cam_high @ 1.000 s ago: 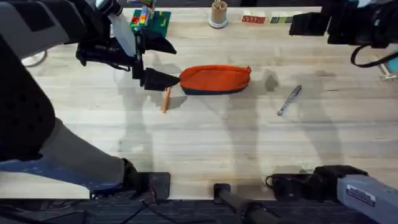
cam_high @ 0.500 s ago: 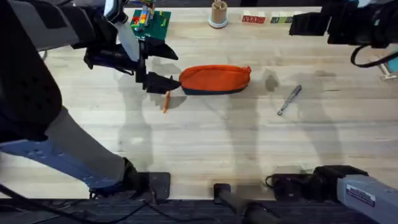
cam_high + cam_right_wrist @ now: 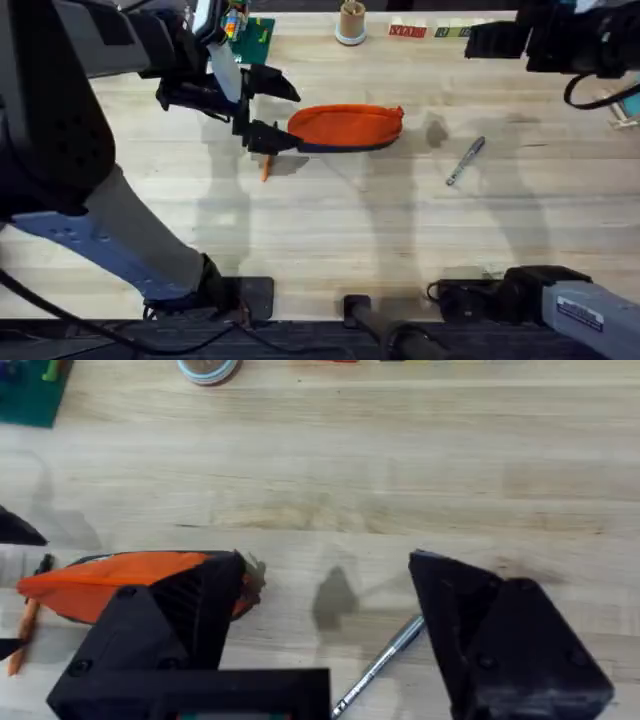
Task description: Unzip the bag, pick up the pens from the table one at a time and place them inside, then zip the bag closed.
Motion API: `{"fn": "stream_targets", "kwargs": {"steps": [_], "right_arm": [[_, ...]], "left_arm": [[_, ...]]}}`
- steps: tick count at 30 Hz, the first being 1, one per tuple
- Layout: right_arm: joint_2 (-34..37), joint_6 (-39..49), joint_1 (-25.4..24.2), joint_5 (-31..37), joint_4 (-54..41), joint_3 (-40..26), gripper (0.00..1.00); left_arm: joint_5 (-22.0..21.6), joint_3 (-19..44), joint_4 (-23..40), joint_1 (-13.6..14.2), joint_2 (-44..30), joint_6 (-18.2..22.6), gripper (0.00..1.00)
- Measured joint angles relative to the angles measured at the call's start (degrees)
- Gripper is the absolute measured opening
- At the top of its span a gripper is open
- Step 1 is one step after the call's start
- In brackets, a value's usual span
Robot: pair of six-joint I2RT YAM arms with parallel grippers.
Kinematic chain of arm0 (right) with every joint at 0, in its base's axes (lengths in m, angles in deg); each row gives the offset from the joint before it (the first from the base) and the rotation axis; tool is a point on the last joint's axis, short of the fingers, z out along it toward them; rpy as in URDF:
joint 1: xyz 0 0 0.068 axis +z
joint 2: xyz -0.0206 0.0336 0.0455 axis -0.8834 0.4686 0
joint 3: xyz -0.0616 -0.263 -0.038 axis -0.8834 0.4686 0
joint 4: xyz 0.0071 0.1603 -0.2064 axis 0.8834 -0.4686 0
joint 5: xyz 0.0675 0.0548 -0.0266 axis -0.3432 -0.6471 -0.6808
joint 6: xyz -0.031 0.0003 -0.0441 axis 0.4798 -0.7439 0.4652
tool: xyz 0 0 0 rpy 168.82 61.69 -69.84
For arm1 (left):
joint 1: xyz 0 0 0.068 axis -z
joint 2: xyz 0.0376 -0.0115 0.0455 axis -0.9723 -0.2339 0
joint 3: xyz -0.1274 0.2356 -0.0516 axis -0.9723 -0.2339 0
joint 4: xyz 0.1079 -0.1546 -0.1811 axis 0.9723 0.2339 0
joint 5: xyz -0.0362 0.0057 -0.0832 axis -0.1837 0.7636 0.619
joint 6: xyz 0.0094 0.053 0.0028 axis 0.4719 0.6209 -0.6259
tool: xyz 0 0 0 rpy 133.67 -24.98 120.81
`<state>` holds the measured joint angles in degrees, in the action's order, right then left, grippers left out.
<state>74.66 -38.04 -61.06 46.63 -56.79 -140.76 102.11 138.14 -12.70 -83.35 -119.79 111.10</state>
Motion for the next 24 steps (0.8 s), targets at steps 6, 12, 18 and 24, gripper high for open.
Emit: {"fn": "stream_targets", "kwargs": {"steps": [6, 12, 18, 24], "right_arm": [[0.0, 0.0, 0.0, 0.0, -0.1, 0.0, 0.997], [0.0, 0.0, 0.0, 0.0, -0.1, 0.0, 0.997], [0.0, 0.0, 0.0, 0.0, -0.1, 0.0, 0.996], [0.0, 0.0, 0.0, 0.0, -0.1, 0.0, 0.997]], "left_arm": [[0.0, 0.0, -0.2, -0.1, 0.0, 0.0, 0.993], [0.0, 0.0, -0.1, -0.1, 0.0, -0.2, 0.912], [0.0, 0.0, -0.4, -0.1, 0.0, 0.2, 0.067], [0.0, 0.0, -0.4, -0.1, 0.0, 0.2, 0.045]]}}
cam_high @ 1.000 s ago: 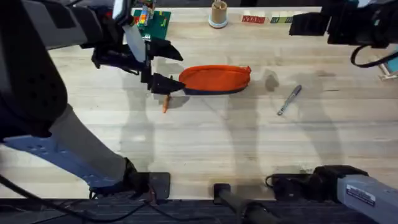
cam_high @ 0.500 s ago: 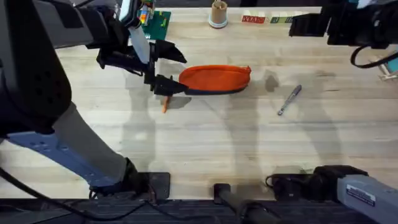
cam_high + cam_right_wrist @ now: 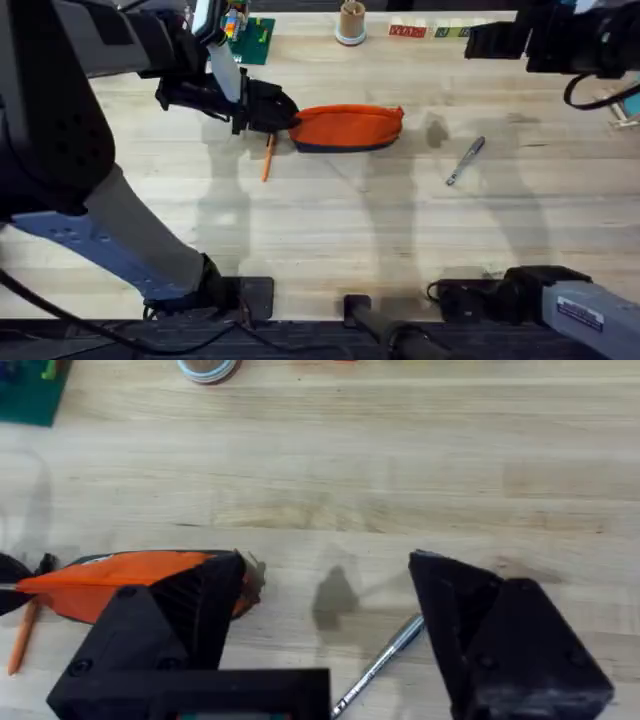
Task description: Unzip the bag, pick up the pens from the table one at a time and place them inside, then zip the bag closed.
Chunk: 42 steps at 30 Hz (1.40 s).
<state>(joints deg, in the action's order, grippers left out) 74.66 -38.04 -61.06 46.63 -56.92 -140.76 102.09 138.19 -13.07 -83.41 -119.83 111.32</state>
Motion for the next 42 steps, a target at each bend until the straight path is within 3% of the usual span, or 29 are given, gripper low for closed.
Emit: {"fn": "stream_targets", "kwargs": {"steps": [31, 42], "right_arm": [[0.0, -0.5, 0.0, 0.0, -1.0, 0.0, 0.998], [0.0, -16.0, 0.0, -0.2, -3.1, 0.0, 0.998]], "left_arm": [[0.0, 0.0, 0.0, 0.0, 0.0, 0.0, 0.042], [0.0, 0.0, 0.0, 0.0, 0.0, 0.0, 0.042]]}}
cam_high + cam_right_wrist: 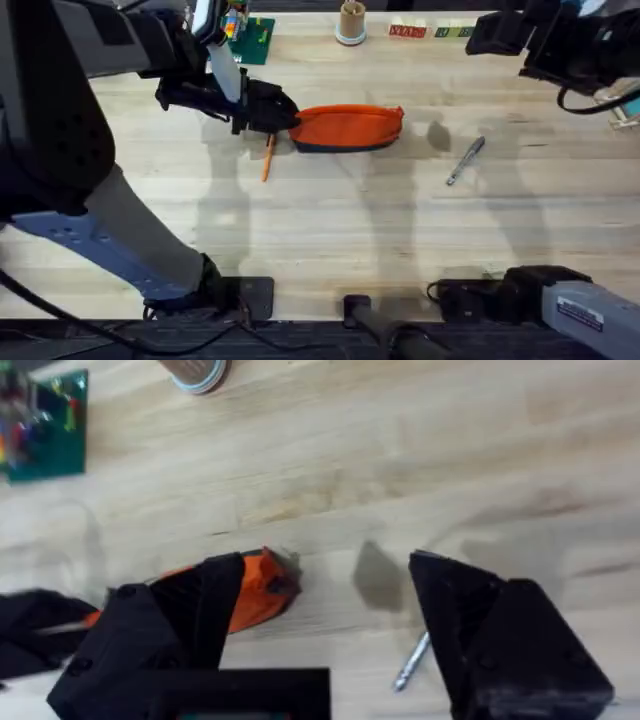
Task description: Unzip the bag, pick up the pens from the table one at a time and place them inside, then zip the bag closed.
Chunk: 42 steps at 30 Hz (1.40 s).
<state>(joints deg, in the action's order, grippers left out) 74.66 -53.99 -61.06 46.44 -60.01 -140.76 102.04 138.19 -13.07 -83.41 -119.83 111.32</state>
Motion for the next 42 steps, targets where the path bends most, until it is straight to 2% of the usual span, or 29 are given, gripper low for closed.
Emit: {"fn": "stream_targets", "kwargs": {"steps": [7, 13, 20, 30, 42], "right_arm": [[0.0, -14.2, 0.0, -0.2, -1.1, 0.0, 0.997], [0.5, -20.1, 0.0, -0.3, -1.1, 0.0, 0.997], [3.5, -21.9, 0.4, -3.9, -1.1, -0.1, 0.997], [9.4, -22.0, 3.5, -7.0, -1.0, -0.1, 0.996], [15.3, -21.9, 3.7, -16.2, -0.9, -0.1, 0.996]], "left_arm": [[0.0, 0.0, 0.0, 0.0, 0.0, 0.0, 0.042], [0.0, 0.0, 0.0, 0.0, 0.0, 0.0, 0.042], [0.0, 0.0, 0.0, 0.0, 0.0, 0.0, 0.042], [0.0, 0.0, 0.0, 0.0, 0.0, 0.0, 0.042], [0.0, 0.0, 0.0, 0.0, 0.0, 0.0, 0.042]]}}
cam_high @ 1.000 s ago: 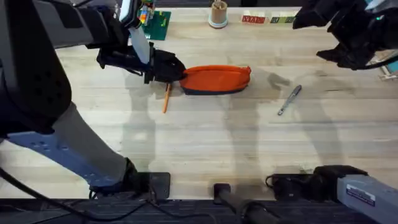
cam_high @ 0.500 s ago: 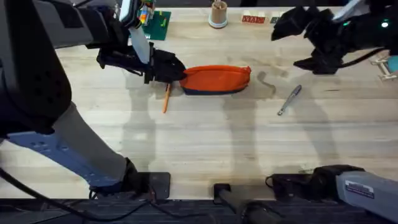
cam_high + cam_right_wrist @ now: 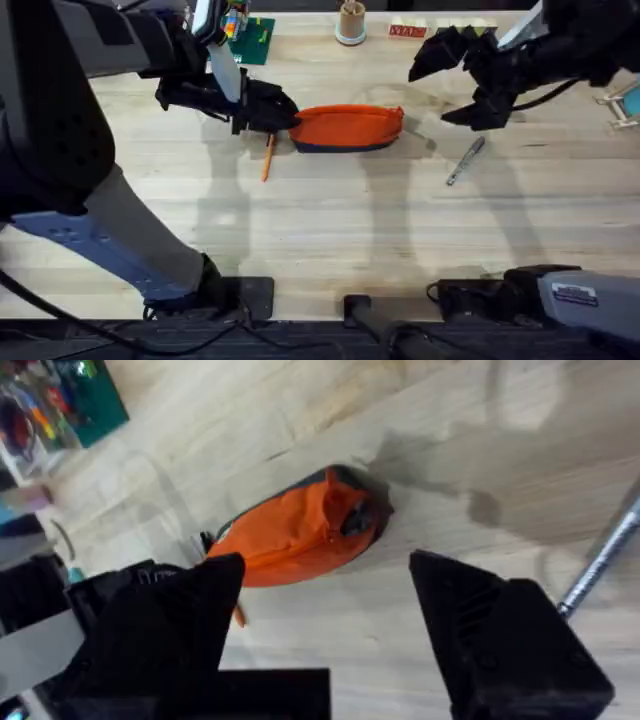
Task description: Unzip the bag, pick up the pens from the table one at a time and place them inside, then zip the bag closed.
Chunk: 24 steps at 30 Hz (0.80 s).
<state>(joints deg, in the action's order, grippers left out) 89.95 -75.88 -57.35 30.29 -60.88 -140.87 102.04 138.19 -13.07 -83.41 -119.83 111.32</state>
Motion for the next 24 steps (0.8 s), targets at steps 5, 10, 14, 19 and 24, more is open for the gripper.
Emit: {"fn": "stream_targets", "kwargs": {"steps": [5, 10, 14, 19, 24], "right_arm": [[1.8, 0.4, 0.0, -2.2, 0.0, -0.2, 0.996], [2.9, 0.6, 0.0, -3.2, -0.3, -1.0, 0.996], [4.1, 0.8, 0.0, -4.2, -0.6, -2.3, 0.996], [7.3, 1.8, 0.0, -5.1, -0.6, -4.6, 0.996], [10.3, 2.5, 0.0, -5.5, -0.6, -4.8, 0.995]], "left_arm": [[0.0, 0.0, 0.0, 0.0, 0.0, 0.0, 0.042], [0.0, 0.0, 0.0, 0.0, 0.0, 0.0, 0.042], [0.0, 0.0, 0.0, 0.0, 0.0, 0.0, 0.042], [0.0, 0.0, 0.0, 0.0, 0.0, 0.0, 0.042], [0.0, 0.0, 0.0, 0.0, 0.0, 0.0, 0.042]]}}
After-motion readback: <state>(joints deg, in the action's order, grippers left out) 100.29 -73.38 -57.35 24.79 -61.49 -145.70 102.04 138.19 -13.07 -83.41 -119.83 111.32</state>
